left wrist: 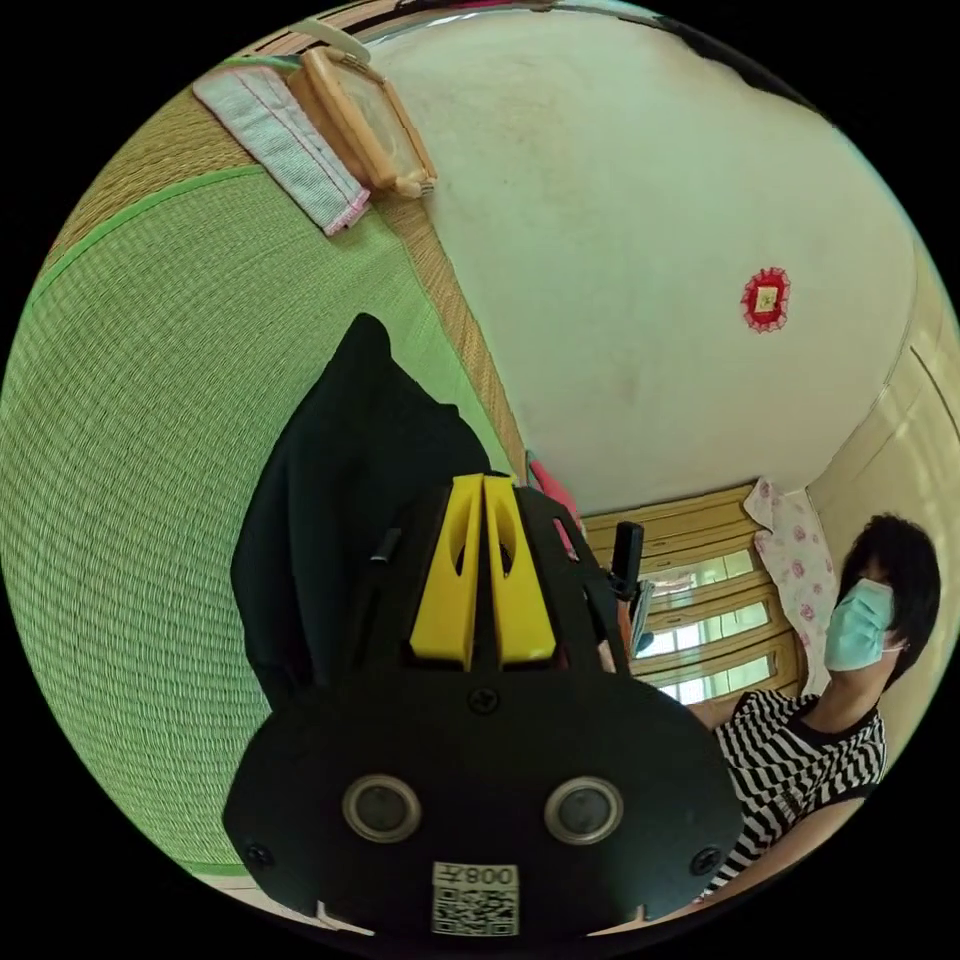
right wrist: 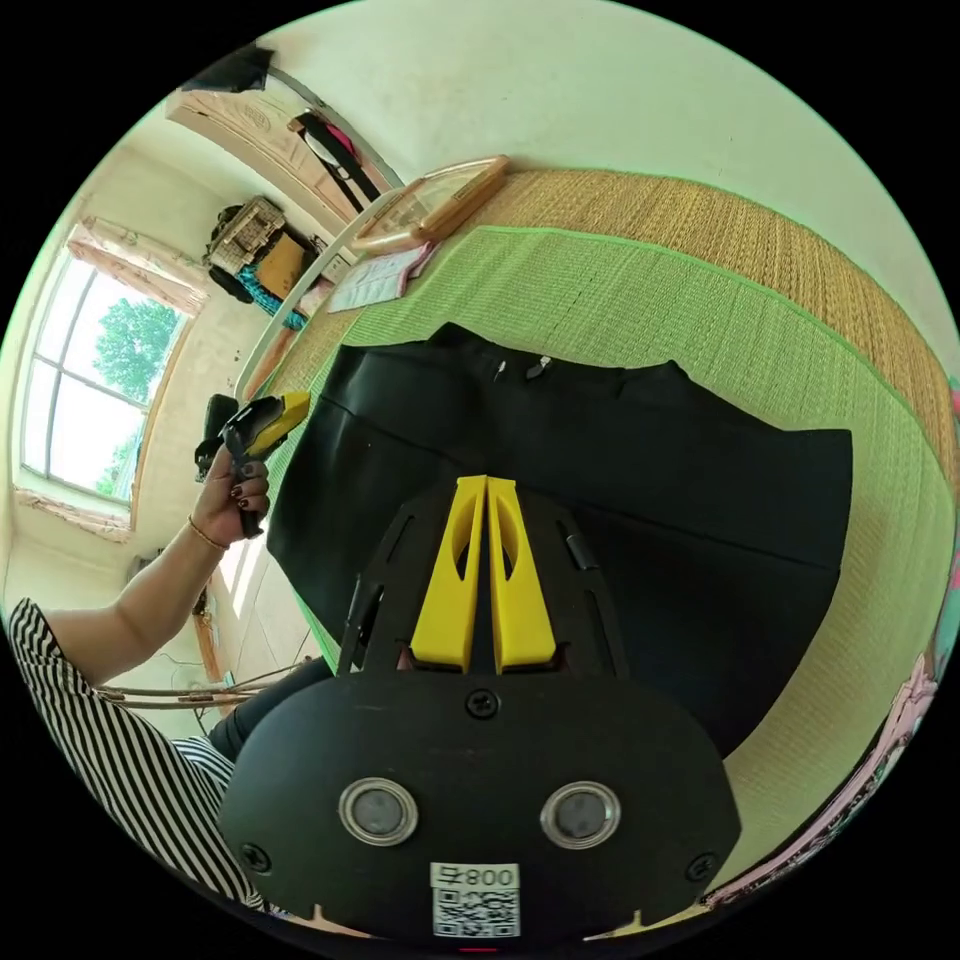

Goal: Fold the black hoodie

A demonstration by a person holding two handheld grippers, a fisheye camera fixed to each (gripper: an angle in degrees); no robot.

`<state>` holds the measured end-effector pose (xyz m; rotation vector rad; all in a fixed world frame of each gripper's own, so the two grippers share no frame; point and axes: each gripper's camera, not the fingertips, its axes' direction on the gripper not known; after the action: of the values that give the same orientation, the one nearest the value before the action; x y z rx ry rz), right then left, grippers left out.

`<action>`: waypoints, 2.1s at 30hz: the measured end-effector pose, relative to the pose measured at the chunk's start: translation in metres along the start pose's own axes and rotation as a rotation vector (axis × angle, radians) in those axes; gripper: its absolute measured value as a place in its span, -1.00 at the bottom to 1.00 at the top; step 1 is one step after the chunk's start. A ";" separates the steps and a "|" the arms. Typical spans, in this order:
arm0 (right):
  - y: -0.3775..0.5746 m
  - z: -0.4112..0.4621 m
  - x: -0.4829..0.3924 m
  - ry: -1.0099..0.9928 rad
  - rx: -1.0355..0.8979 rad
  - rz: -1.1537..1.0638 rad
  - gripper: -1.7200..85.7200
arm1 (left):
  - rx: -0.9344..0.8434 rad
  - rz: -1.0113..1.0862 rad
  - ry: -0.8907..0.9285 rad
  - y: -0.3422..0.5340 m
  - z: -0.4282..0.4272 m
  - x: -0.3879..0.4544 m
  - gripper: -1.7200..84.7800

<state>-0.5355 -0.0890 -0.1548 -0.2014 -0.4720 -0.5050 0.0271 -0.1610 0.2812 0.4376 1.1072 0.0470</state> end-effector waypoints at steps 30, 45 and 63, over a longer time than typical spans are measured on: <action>0.346 -0.213 0.129 -0.070 0.098 0.383 -0.74 | -0.119 0.015 -0.280 0.160 -0.056 -0.049 -0.76; 0.365 -0.261 0.152 -0.149 0.086 0.484 -0.93 | -0.175 -0.066 -0.254 0.174 -0.048 -0.104 -0.87; 0.127 -0.265 -0.043 -0.044 0.027 0.072 -0.96 | -0.047 -0.204 -0.041 0.231 -0.066 -0.172 -0.72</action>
<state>-0.4023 -0.0408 -0.4159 -0.2035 -0.5120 -0.4239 -0.0676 0.0280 0.4872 0.2812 1.1028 -0.1150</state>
